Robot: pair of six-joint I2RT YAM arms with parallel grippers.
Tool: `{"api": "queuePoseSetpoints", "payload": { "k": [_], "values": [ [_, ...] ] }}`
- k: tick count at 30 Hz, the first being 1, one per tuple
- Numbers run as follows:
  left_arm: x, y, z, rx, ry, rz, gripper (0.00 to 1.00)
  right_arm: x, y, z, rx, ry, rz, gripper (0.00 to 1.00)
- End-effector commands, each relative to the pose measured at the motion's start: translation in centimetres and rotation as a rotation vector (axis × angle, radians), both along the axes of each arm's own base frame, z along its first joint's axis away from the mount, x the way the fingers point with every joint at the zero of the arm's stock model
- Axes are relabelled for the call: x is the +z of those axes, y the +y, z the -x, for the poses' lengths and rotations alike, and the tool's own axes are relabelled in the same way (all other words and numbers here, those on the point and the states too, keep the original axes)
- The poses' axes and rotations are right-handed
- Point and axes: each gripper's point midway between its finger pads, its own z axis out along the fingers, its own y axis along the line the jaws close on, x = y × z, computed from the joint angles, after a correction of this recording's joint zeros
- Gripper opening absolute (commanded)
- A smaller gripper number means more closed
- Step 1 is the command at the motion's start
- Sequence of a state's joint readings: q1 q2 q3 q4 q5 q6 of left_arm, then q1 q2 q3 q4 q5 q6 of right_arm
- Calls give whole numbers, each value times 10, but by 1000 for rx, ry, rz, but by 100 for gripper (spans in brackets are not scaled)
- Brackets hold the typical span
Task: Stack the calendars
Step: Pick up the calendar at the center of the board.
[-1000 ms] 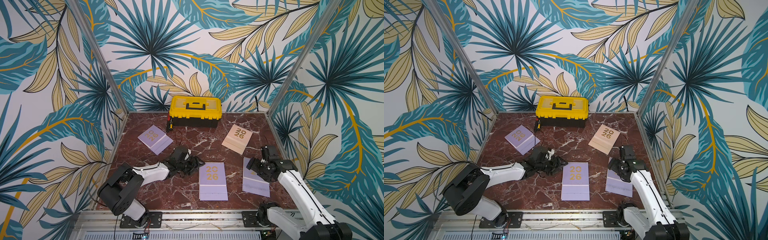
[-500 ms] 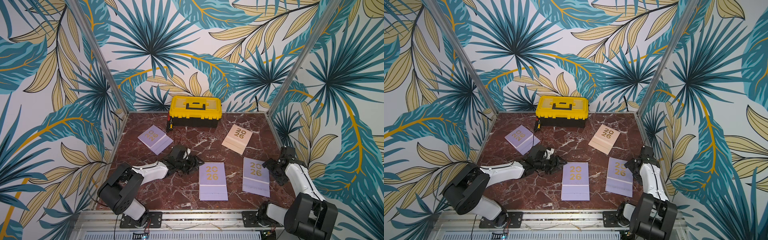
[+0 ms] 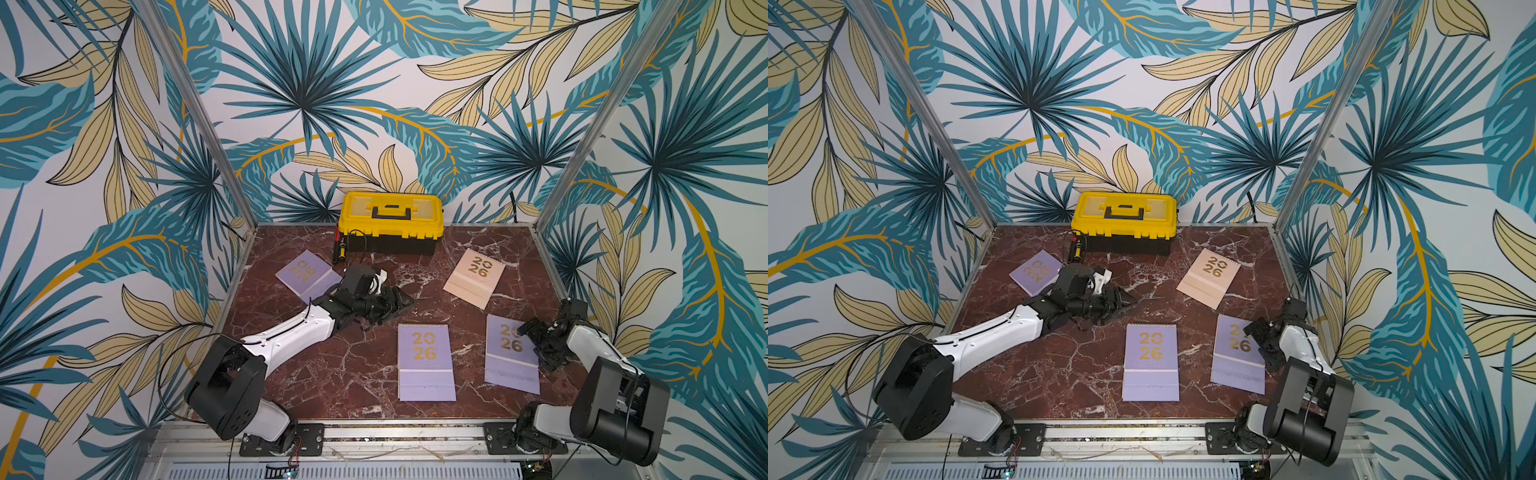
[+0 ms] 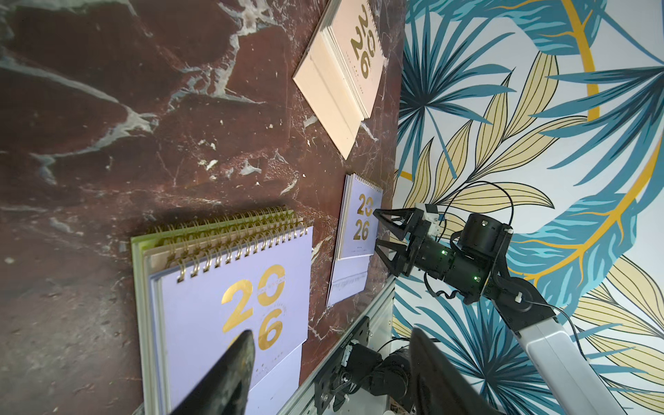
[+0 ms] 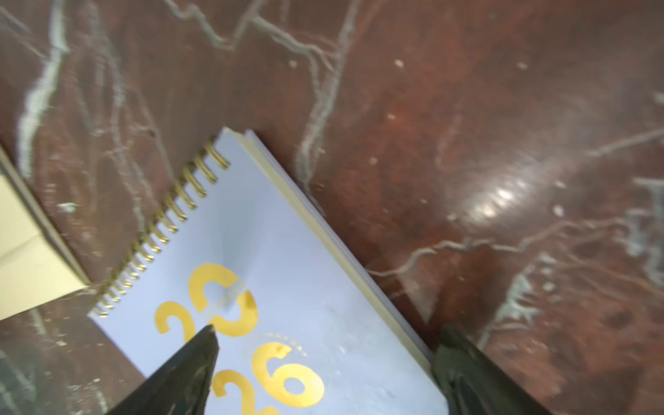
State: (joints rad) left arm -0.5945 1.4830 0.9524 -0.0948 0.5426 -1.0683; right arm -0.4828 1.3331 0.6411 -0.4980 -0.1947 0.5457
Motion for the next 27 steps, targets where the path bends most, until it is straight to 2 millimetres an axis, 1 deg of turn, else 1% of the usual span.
{"api": "queuePoseSetpoints", "payload": {
  "k": [1,3,6,10,14,18,23,25,27],
  "values": [
    [0,-4,-3,-20,-3,-28,68,-18,34,1,36,-24,-182,95],
    [-1,-13,-6,-34,-4,-32,68,-14,42,-2,53,-52,-228,95],
    [-4,-35,-10,-72,-3,-35,68,-8,49,-2,66,-71,-259,95],
    [-5,-70,-18,-128,-3,-27,68,-1,47,3,60,-70,-232,95],
    [-8,-100,-25,-151,-2,-24,68,-5,43,11,52,-34,-202,95],
    [-20,-126,-32,-147,-7,-44,68,-15,45,15,47,-10,-214,95],
    [-29,-168,-39,-177,-2,-30,65,-16,46,17,29,-28,-209,95],
    [-40,-184,-40,-186,24,-26,62,-15,45,17,32,-30,-207,95],
    [-52,-193,-39,-187,46,-53,58,-14,44,15,34,-34,-216,95]
  ]
}}
